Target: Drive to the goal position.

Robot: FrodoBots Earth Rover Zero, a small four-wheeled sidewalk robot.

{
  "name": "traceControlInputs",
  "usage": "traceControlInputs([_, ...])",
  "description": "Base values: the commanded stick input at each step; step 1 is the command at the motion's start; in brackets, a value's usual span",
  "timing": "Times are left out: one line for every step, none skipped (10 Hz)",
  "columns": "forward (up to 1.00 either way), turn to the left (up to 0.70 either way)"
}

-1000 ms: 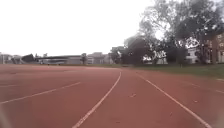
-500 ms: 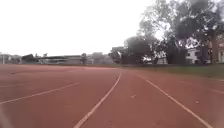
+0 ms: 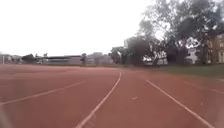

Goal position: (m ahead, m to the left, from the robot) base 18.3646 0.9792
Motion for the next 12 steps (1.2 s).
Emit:
traceControlInputs([0.45,0.00])
traceControlInputs([0.45,0.00])
traceControlInputs([0.45,0.00])
traceControlInputs([0.45,0.00])
traceControlInputs([0.45,0.00])
traceControlInputs([0.45,0.00])
traceControlInputs([0.45,0.00])
traceControlInputs([0.45,0.00])
traceControlInputs([0.45,0.00])
traceControlInputs([0.45,0.00])
traceControlInputs([0.45,0.00])
traceControlInputs([0.45,0.00])
